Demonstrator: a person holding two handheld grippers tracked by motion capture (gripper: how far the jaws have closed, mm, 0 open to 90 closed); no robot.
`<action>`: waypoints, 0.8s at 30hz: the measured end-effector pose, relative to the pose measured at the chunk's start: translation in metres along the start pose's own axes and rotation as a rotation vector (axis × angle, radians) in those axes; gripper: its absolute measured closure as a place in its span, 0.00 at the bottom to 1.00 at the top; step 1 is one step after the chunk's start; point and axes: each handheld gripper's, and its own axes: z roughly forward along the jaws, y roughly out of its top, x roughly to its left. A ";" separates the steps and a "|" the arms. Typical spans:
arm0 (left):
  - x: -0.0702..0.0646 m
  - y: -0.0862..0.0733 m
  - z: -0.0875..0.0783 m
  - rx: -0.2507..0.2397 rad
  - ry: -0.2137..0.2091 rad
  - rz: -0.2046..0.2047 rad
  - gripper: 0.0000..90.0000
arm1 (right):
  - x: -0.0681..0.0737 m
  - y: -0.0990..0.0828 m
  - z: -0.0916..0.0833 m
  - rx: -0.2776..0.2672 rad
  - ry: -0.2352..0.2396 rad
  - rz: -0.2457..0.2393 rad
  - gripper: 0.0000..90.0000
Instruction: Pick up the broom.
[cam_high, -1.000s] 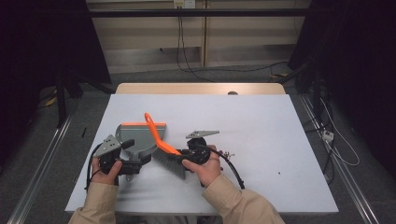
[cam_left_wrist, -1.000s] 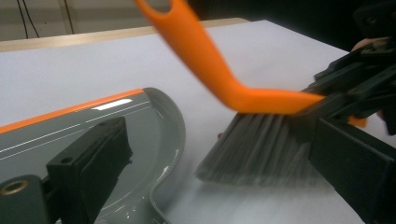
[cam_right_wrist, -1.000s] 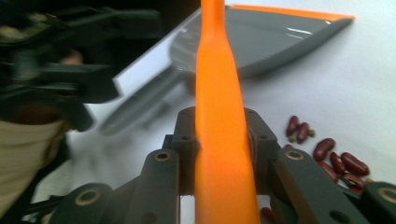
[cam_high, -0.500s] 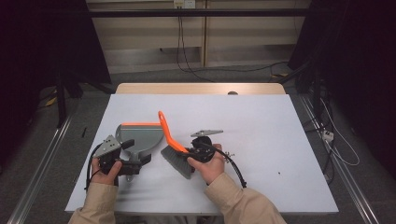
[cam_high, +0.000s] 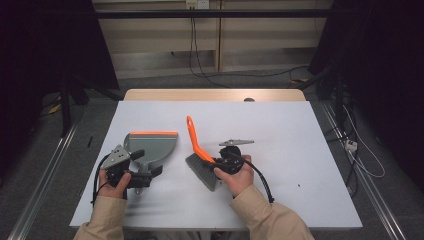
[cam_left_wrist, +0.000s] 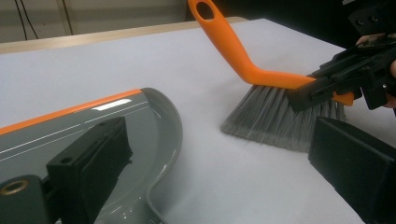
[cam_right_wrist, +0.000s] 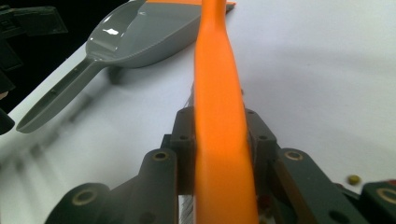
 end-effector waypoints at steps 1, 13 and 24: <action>0.000 0.000 0.000 0.000 0.001 -0.001 0.06 | -0.001 0.000 -0.001 -0.002 -0.004 -0.004 0.79; -0.001 0.000 0.000 0.002 -0.001 0.005 0.06 | -0.016 -0.006 -0.018 -0.019 -0.033 0.025 0.79; -0.001 0.000 0.001 0.001 -0.004 0.005 0.06 | -0.026 -0.008 -0.028 -0.027 -0.055 0.037 0.79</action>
